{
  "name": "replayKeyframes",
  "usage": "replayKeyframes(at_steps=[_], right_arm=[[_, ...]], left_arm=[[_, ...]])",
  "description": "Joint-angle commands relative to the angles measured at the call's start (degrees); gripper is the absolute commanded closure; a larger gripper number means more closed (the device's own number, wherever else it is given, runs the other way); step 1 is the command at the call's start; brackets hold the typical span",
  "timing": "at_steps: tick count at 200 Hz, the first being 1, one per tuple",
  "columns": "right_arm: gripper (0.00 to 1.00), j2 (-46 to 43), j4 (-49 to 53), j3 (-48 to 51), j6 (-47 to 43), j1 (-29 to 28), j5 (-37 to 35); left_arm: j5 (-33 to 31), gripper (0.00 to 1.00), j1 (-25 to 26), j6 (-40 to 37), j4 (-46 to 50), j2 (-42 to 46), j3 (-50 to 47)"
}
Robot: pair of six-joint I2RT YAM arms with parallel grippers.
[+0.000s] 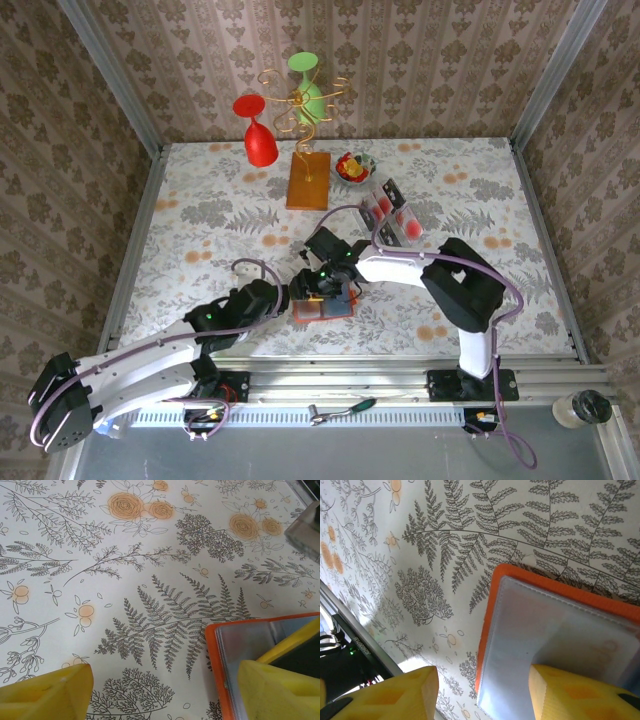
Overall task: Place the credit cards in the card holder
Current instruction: Flip over the card slot on the card holder.
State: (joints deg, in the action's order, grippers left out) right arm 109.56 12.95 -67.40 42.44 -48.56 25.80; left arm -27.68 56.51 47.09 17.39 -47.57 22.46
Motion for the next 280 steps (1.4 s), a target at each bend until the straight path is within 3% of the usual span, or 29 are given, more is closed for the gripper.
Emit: replayKeyframes(at_steps=[1, 125, 140, 176, 189, 280], right_arm=[[0.47, 1.41, -0.85, -2.04, 1.07, -0.31, 1.44], [0.48, -6.48, -1.15, 5.04, -1.60, 4.14, 0.42], [0.53, -6.60, -0.74, 6.15, -2.41, 4.42, -0.30], [0.82, -5.63, -1.09, 7.06, -3.41, 4.35, 0.04], [0.88, -4.83, -1.47, 6.95, -3.41, 4.43, 0.68], [0.89, -1.13, -1.45, 5.40, -3.50, 4.07, 1.22]], left_arm=[[-0.09, 0.23, -0.57, -0.34, 0.52, 0.51, -0.64], [1.44, 0.22, -0.56, -0.05, -1.10, -2.61, -0.43], [1.90, 0.23, -0.56, -0.28, -1.93, -3.78, -0.01], [2.53, 0.22, -0.52, -0.74, -3.95, -7.01, 0.83], [2.79, 0.22, -0.44, -0.86, -4.61, -8.26, 1.29], [3.42, 0.22, 0.62, -0.56, -7.00, -12.96, 1.45]])
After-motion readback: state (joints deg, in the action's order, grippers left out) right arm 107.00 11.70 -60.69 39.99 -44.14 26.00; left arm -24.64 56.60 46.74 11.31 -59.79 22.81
